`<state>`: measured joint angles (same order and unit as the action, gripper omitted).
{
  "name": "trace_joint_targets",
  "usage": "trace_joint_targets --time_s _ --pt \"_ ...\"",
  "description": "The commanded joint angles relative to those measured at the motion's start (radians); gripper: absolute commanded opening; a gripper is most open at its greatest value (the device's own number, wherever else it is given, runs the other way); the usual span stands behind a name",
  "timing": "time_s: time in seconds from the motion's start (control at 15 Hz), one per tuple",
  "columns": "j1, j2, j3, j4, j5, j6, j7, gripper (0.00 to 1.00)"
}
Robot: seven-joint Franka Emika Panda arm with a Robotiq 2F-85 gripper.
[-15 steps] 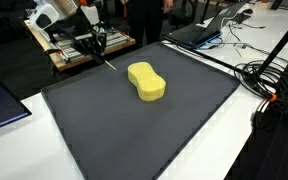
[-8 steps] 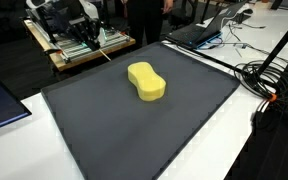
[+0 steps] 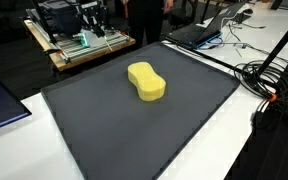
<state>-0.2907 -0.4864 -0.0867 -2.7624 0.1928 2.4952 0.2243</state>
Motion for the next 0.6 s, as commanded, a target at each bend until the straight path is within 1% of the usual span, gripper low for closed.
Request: trace_joint_targets --time_s 0.0,0.27,0.53 --pt "0.025 -0.097 0.088 -0.012 -0.083 -0.003 0.083 0.04" --pt "0.071 -0.146 0.202 0.01 -0.141 -0.004 0.144 0.04" --pt "0.129 -0.164 0.314 0.019 -0.196 -0.008 0.19 0.04"
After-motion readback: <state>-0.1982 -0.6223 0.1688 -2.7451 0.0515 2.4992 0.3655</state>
